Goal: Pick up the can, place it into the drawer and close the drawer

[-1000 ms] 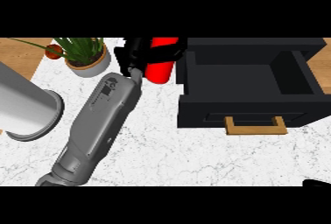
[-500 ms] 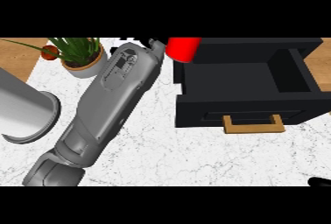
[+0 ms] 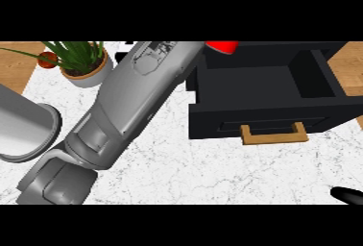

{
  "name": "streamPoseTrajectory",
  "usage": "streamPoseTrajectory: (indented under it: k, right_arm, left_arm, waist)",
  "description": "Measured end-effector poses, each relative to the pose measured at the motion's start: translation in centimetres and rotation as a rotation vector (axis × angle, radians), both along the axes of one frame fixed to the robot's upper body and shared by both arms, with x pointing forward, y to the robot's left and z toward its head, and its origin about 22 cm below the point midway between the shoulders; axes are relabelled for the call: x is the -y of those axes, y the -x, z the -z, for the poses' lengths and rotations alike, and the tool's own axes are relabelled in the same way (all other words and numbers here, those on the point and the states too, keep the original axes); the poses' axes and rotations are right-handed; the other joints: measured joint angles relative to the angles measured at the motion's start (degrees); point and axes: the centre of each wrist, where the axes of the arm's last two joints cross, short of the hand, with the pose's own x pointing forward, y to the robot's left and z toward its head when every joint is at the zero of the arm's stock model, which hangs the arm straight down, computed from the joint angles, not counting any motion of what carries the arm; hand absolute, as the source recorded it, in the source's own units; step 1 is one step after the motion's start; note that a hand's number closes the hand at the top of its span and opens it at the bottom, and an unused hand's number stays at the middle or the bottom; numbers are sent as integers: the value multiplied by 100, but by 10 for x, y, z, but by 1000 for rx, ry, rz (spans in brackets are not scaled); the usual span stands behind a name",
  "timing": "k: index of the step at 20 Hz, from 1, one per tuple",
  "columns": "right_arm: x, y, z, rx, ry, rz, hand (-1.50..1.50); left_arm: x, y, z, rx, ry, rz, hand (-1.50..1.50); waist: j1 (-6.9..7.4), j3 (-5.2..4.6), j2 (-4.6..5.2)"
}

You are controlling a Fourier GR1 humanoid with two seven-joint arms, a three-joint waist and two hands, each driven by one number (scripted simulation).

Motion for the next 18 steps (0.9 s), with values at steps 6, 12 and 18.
streamPoseTrajectory:
  k: [6, 12, 18]
  right_arm:
    - [2, -4, -4, 5, -1, -26, -150]
    - [-3, -10, -7, 5, 13, -35, -150]
    - [-6, -15, -16, 11, 19, -48, -150]
  left_arm:
    - [8, -6, -3, -4, -36, -31, 150]
    - [11, -9, 3, 15, -59, -98, -150]
    - [11, -11, 6, 29, -53, -175, -150]
  waist:
    - [-107, 4, 32]
    - [-206, 7, 57]
    - [-296, 8, 85]
